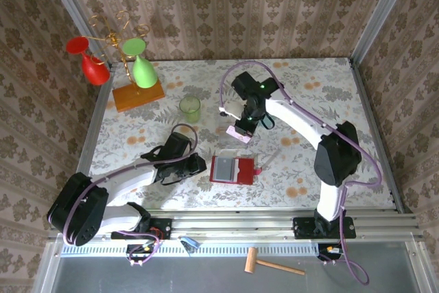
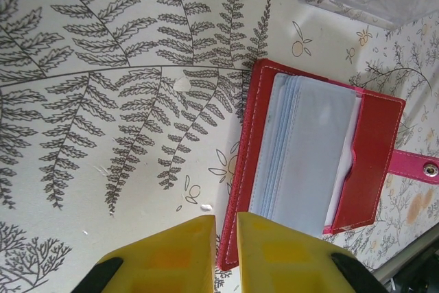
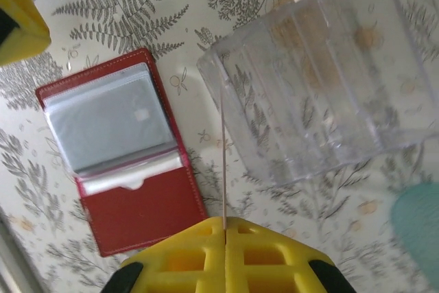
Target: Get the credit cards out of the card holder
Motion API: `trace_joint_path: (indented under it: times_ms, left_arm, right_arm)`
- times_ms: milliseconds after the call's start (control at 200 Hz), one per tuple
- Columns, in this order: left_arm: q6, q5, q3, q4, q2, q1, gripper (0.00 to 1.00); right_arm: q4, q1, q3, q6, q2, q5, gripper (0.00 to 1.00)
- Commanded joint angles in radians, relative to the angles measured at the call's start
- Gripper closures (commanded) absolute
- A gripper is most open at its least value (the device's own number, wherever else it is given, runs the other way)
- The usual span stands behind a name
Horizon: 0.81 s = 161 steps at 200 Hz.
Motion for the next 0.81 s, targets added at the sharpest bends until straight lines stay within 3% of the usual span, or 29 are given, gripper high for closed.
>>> trace_joint_path:
  times_ms: [0, 440, 800]
  left_arm:
    - [0.012, 0.007, -0.012, -0.008, -0.030, 0.002, 0.83]
    - [-0.004, -0.026, -0.038, -0.056, -0.106, 0.003, 0.84]
    - [-0.010, -0.033, -0.042, -0.061, -0.109, 0.008, 0.84]
  right_arm:
    - [-0.144, 0.006, 0.113, -0.196, 0.075, 0.039, 1.00]
    - [-0.283, 0.003, 0.423, -0.320, 0.327, 0.019, 1.00]
    - [-0.325, 0.003, 0.447, -0.348, 0.425, -0.033, 1.00]
